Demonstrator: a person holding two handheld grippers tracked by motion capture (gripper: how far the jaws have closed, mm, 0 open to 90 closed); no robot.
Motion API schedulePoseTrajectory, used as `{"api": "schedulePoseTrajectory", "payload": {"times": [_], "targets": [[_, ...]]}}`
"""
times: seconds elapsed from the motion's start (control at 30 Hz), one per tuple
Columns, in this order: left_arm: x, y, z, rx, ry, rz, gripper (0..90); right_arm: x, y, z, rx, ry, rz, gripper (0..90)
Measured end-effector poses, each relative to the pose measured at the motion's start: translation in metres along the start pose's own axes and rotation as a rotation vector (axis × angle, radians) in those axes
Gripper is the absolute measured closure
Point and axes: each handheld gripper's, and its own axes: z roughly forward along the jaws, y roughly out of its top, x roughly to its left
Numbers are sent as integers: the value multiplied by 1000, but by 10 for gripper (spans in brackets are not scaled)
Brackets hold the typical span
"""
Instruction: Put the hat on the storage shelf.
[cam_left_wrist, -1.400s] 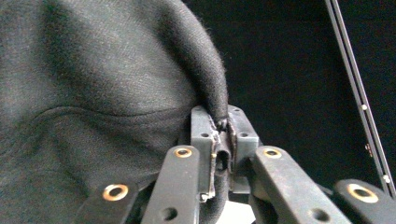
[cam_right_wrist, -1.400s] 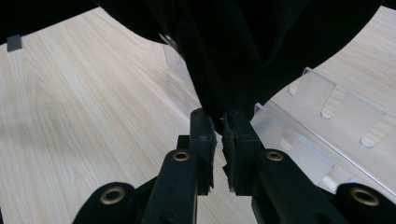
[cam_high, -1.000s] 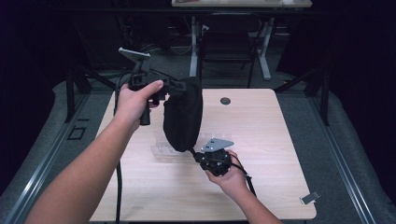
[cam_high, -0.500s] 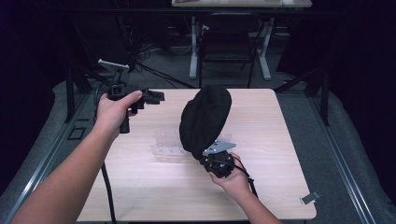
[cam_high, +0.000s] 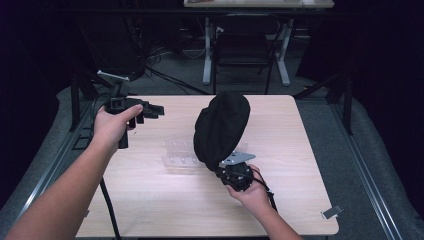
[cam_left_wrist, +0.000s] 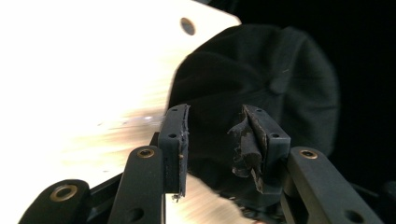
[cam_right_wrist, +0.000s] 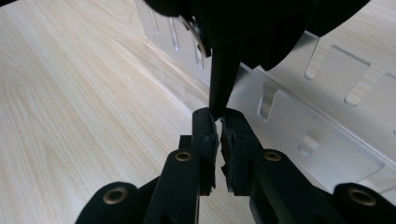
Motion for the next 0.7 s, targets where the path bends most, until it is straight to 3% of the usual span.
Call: {"api": "schedulePoseTrajectory", "payload": {"times": [0.3,0.37,0.47,0.7], "targets": [[13,-7,-1,-3,75,24,594,-2,-3,-7,13,-11,-9,773],[16,-9,-1,-2,109,46,584,-3,-5,-10,14,-16,-11,758],[20,-12,0,4,119,49,575,-5,-7,-15,13,-35,-27,725],[34,-30,7,26,215,133,565,-11,-20,-31,21,-87,-48,642]]}}
